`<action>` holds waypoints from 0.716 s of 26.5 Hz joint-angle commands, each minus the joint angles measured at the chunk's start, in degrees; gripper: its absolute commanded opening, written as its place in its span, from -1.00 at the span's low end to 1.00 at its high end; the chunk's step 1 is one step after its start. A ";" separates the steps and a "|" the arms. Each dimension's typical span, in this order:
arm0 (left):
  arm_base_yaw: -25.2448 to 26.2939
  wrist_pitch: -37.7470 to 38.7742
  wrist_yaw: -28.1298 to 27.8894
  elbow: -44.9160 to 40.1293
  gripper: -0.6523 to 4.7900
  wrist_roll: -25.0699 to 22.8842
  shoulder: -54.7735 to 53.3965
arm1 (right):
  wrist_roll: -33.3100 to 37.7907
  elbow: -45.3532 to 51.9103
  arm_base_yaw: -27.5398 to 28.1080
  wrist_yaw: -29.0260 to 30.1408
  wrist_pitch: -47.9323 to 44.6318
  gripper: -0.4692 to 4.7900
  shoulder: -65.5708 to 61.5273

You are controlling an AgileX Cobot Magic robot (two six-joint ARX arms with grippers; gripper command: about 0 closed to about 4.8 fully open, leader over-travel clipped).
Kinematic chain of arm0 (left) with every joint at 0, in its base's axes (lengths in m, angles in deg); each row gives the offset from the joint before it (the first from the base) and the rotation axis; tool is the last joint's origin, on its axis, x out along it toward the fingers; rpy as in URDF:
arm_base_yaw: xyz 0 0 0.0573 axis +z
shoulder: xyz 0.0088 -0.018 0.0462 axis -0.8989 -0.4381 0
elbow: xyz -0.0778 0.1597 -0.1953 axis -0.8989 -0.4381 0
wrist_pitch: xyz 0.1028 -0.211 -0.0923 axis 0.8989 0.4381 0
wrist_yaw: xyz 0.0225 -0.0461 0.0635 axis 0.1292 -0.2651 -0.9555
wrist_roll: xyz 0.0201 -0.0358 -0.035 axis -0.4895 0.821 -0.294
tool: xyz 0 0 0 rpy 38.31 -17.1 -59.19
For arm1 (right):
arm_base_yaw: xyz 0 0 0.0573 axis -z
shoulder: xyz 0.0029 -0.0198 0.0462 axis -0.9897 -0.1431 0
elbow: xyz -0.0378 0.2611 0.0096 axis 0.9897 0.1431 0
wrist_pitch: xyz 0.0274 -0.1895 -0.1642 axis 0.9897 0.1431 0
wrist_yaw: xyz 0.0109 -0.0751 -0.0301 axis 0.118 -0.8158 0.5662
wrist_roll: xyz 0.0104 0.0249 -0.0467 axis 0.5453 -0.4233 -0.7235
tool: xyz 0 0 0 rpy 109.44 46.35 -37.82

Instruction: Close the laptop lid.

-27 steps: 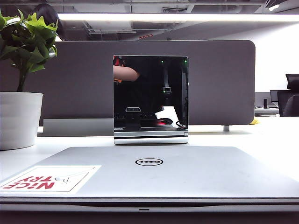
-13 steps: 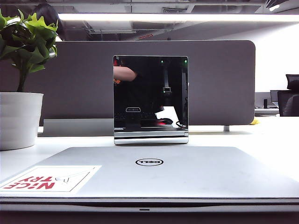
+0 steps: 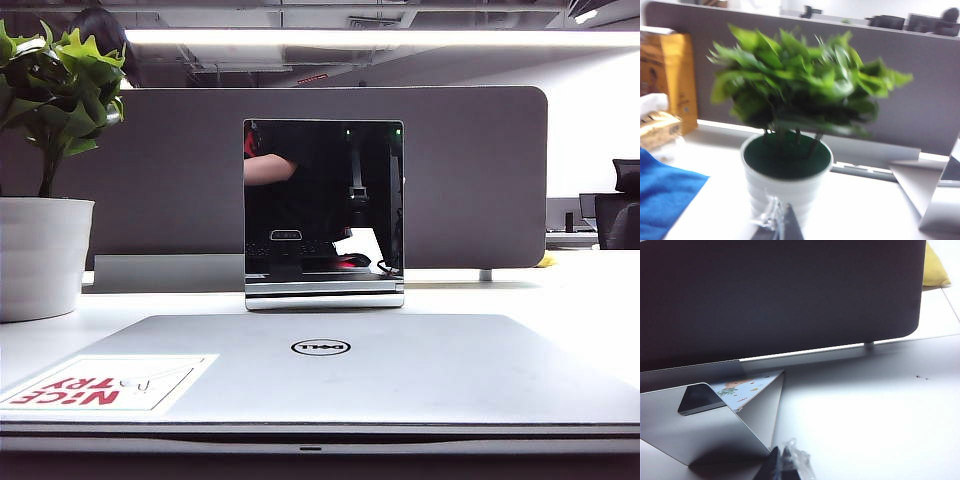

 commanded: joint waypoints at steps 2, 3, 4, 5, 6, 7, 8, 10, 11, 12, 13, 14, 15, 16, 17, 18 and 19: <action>0.07 -7.45 0.28 -8.63 -0.78 0.22 4.31 | -0.07 -0.22 -0.07 -0.02 -0.96 -0.82 0.22; -0.04 -9.09 0.28 -10.49 -0.78 0.22 5.01 | -0.07 -0.22 -0.07 -0.04 -0.96 -0.83 0.22; -0.20 -10.97 0.28 -12.33 -0.78 0.24 5.62 | -0.07 -0.22 -0.07 0.00 -0.94 -0.83 0.22; -0.48 -13.11 0.28 -14.51 -0.78 0.33 6.32 | -0.07 -0.22 -0.07 0.00 -0.96 -0.83 0.22; -0.70 -14.75 0.28 -16.17 -0.78 0.46 6.78 | -0.07 -0.22 -0.07 0.00 -0.94 -0.83 0.22; -1.14 -16.66 0.33 -18.08 -0.78 0.52 7.37 | -0.07 -0.22 -0.07 0.00 -0.96 -0.83 0.22; -1.44 -17.92 0.33 -19.47 -0.78 0.66 7.80 | -0.07 -0.22 -0.07 0.00 -0.96 -0.82 0.22; -1.99 -19.26 0.50 -21.92 -0.78 0.68 8.94 | -0.07 -0.22 -0.07 0.00 -0.94 -0.83 0.22; -2.16 -19.65 0.74 -23.02 -0.78 0.68 9.57 | -0.07 -0.22 -0.07 -0.09 -0.94 -0.82 0.22; -2.21 -20.13 1.27 -23.76 -0.78 0.66 9.84 | -0.07 -0.22 -0.07 -0.09 -0.96 -0.82 0.22; -2.36 -20.65 1.46 -24.46 -0.78 0.61 9.77 | -0.07 -0.22 -0.07 -0.09 -0.96 -0.83 0.22; -2.58 -19.54 1.36 -24.46 -0.78 0.61 9.77 | -0.07 -0.22 -0.07 -0.07 -0.94 -0.82 0.22; -2.60 -18.84 1.40 -24.46 -0.78 0.52 9.77 | -0.07 -0.22 -0.07 -0.02 -0.96 -0.82 0.22; -2.62 -18.43 1.40 -24.46 -0.78 0.37 9.77 | -0.07 -0.24 -0.07 -0.02 -1.01 -0.82 0.22; -2.67 -18.03 1.38 -24.46 -0.78 0.28 9.77 | -0.07 -0.24 -0.07 0.02 -0.98 -0.83 0.22; -2.75 -17.79 1.36 -24.46 -0.78 0.11 9.77 | -0.07 -0.22 -0.07 0.00 -0.87 -0.82 0.20; -2.91 -17.49 1.31 -24.46 -0.78 -0.20 9.77 | -0.07 -0.22 -0.07 0.00 -0.85 -0.82 0.20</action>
